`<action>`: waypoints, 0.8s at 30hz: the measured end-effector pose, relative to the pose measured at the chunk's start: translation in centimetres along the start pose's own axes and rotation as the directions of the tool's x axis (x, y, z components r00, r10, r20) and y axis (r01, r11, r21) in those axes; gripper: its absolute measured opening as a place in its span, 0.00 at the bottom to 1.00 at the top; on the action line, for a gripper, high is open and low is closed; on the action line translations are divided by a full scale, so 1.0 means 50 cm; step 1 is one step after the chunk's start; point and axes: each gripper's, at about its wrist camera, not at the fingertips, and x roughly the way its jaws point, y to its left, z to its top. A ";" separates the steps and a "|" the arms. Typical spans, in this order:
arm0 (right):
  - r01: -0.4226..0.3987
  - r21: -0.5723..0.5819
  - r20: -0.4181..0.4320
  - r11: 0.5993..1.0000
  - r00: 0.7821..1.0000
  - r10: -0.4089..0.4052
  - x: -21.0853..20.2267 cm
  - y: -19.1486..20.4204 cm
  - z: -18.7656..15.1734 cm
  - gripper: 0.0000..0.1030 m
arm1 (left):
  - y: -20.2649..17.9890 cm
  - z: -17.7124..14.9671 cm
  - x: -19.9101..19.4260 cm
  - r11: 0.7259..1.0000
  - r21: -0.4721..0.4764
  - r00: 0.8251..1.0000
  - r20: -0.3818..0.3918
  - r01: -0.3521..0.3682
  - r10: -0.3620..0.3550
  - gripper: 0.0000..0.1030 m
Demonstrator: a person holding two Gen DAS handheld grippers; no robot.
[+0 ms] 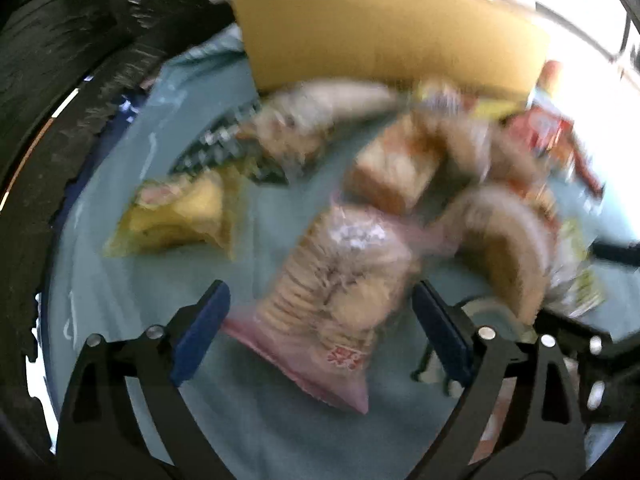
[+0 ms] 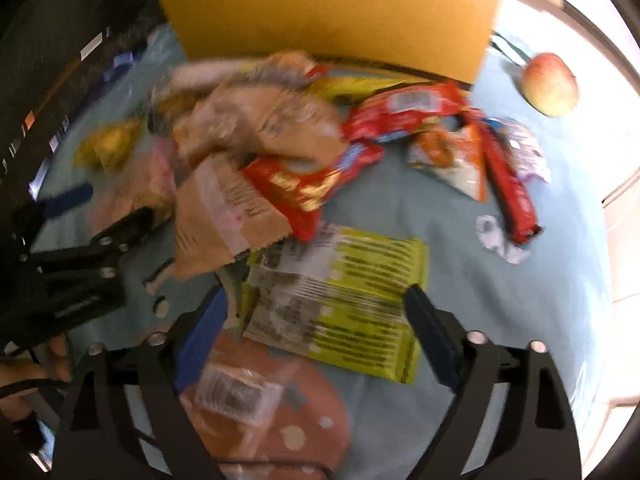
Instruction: Organize snacks
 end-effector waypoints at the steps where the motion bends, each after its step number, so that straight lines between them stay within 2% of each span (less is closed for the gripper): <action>1: 0.030 -0.028 0.001 0.999 1.000 -0.030 0.006 0.011 -0.001 0.98 | -0.001 -0.004 0.003 1.000 0.014 1.000 0.003 -0.012 0.012 0.94; 2: 0.039 -0.039 -0.002 0.998 0.999 -0.039 0.010 0.011 0.000 0.98 | 0.003 -0.006 0.001 1.000 0.012 1.000 0.007 -0.004 0.003 0.92; 3: 0.042 -0.026 -0.001 0.999 0.999 -0.042 0.009 0.004 0.000 0.91 | 0.007 -0.007 -0.001 1.000 0.001 1.000 0.004 0.014 -0.014 0.89; 4: 0.036 -0.018 -0.005 0.999 0.999 -0.036 0.009 0.000 0.002 0.87 | 0.009 -0.008 -0.003 1.000 -0.002 1.000 -0.001 0.030 -0.030 0.82; 5: 0.025 -0.022 -0.007 0.999 1.000 -0.025 0.008 -0.004 0.002 0.85 | 0.009 -0.009 -0.008 0.999 0.009 0.999 0.003 0.052 -0.052 0.70; 7: 0.014 -0.055 -0.017 0.998 1.000 -0.015 0.007 -0.005 0.001 0.83 | 0.001 -0.011 -0.018 0.997 0.036 0.998 0.010 0.065 -0.065 0.56; 13: -0.032 -0.077 0.015 0.997 0.999 0.033 -0.033 -0.013 -0.028 0.64 | -0.005 -0.035 -0.044 0.993 0.003 0.993 0.013 0.117 -0.117 0.54; 16: -0.077 -0.069 0.019 0.995 0.997 0.078 -0.044 -0.015 -0.033 0.59 | -0.007 -0.052 -0.054 0.991 -0.014 0.991 0.014 0.134 -0.134 0.54; 18: -0.114 -0.045 0.020 0.992 0.993 0.115 -0.059 -0.041 -0.053 0.60 | -0.006 -0.056 -0.058 0.989 -0.022 0.989 0.012 0.145 -0.145 0.53; 21: -0.180 -0.012 0.016 0.984 0.984 0.180 -0.063 -0.063 -0.065 0.66 | -0.012 -0.060 -0.059 0.989 -0.014 0.989 -0.005 0.149 -0.149 0.54; 24: -0.144 0.088 0.002 0.986 0.990 0.144 -0.066 -0.105 -0.081 0.77 | -0.016 -0.059 -0.058 0.990 -0.004 0.990 -0.007 0.139 -0.139 0.55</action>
